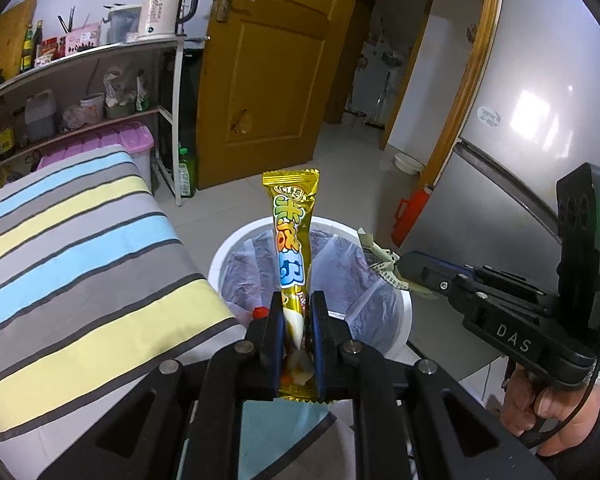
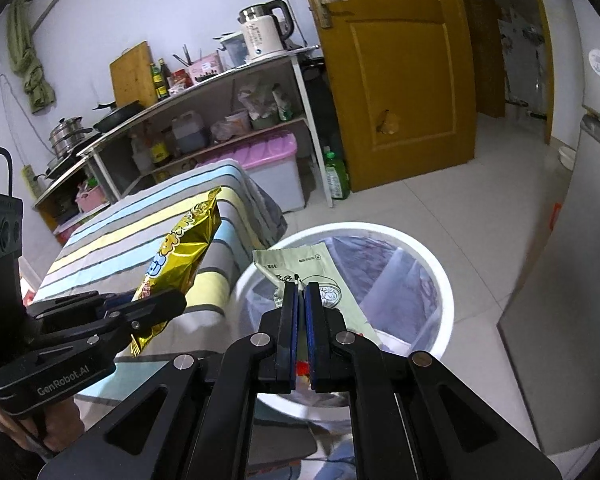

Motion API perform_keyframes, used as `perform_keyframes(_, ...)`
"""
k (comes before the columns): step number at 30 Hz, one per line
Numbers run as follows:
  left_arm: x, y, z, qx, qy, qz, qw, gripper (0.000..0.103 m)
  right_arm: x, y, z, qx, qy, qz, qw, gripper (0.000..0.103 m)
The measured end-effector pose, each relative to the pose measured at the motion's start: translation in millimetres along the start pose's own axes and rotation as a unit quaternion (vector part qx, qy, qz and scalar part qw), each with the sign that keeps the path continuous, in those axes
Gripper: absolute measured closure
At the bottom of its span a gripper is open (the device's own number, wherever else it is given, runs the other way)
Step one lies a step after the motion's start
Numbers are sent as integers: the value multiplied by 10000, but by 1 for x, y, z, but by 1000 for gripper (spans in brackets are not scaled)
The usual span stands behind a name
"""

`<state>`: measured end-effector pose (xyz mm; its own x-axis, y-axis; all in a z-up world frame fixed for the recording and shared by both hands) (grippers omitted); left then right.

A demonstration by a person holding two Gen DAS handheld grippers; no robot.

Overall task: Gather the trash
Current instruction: 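Carry the yellow chip bag and paper packet over the wastebasket with both grippers, then open both grippers to drop the bag and packet into the wastebasket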

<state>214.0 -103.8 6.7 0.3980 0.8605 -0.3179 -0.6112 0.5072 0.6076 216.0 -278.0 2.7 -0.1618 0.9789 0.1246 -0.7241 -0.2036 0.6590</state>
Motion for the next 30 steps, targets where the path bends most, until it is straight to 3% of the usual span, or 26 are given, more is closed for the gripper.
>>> perform_keyframes(13,-1,-37,3,293,62,-149,9994,89,-20,-29,0,283,-187,-88,9994,99)
perform_keyframes(19,5,-48,5,401,147,-177,9989,75,-26,-40,1,387,-305,-151,9987,98)
perform_keyframes(22,7,-47,5,380,199,-191,9989,69,-27,-39,1,349,-316,-160,9988,87)
perform_keyframes(30,6,-33,2,192,224,-170,9994,68,-21,-19,3,95,-244,-126,9996,70)
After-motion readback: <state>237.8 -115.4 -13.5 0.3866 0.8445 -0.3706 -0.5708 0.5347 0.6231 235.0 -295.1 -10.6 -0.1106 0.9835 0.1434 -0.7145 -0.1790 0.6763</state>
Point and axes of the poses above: each gripper's, at about its wrist camera, not at the fingertips, and y roughly against the way its jaws point, x to its left, z to its top, the point moved 1 cm from there along -y, roughly the way its jaws point, and after that the axes turned 9 degrees about -z, right-handed, at the moved point
